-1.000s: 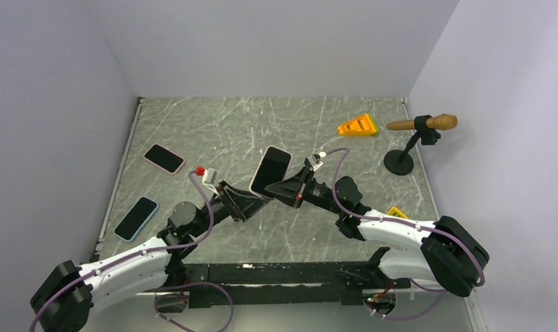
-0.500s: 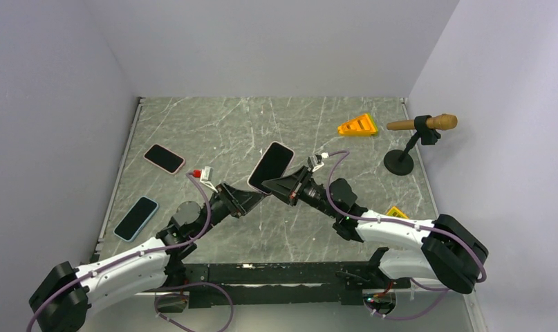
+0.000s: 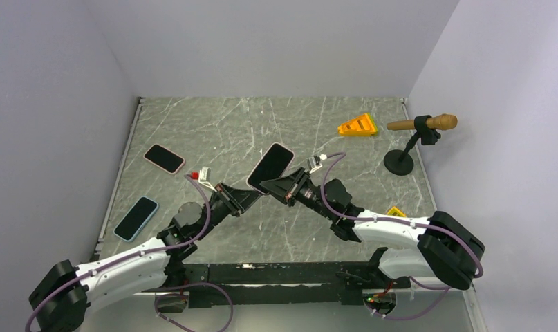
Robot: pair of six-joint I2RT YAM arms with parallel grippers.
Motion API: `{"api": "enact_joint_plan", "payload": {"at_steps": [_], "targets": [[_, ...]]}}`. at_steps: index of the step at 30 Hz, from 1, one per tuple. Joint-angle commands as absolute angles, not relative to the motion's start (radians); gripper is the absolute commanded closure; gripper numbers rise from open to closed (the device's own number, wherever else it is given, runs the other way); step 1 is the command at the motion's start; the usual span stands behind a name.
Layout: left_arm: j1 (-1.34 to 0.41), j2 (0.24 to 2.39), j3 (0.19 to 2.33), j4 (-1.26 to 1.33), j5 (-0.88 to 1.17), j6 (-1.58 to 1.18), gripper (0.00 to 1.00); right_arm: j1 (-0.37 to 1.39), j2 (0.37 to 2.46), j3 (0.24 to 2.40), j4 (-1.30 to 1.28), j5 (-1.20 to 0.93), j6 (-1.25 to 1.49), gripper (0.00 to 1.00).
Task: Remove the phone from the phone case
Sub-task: Remove the phone case from the phone.
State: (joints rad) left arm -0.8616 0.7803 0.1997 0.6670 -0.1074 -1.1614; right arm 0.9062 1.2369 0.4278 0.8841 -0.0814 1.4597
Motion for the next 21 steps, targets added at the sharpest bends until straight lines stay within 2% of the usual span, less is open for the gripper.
{"api": "enact_joint_plan", "payload": {"at_steps": [1, 4, 9, 13, 18, 21], "targets": [[-0.839, 0.758, 0.228, 0.509, -0.343, -1.055, 0.92, 0.964, 1.160, 0.485, 1.020, -0.237, 1.507, 1.00], [-0.840, 0.750, 0.244, 0.453, -0.377, -1.026, 1.00, 0.967, 1.159, 0.484, 1.058, -0.246, 1.544, 1.00], [-0.839, 0.760, 0.327, 0.143, -0.486, -1.052, 1.00, 0.979, 1.127, 0.508, 1.079, -0.253, 1.561, 1.00], [-0.839, 0.763, 0.362, -0.023, -0.550, -1.125, 1.00, 0.985, 1.067, 0.530, 0.993, -0.242, 1.521, 1.00], [-0.839, 0.738, 0.337, 0.059, -0.502, -1.090, 1.00, 0.983, 0.989, 0.532, 0.831, -0.215, 1.460, 1.00], [-0.837, 0.704, 0.314, 0.109, -0.424, -1.053, 1.00, 0.971, 0.899, 0.579, 0.517, -0.186, 1.354, 1.00]]}}
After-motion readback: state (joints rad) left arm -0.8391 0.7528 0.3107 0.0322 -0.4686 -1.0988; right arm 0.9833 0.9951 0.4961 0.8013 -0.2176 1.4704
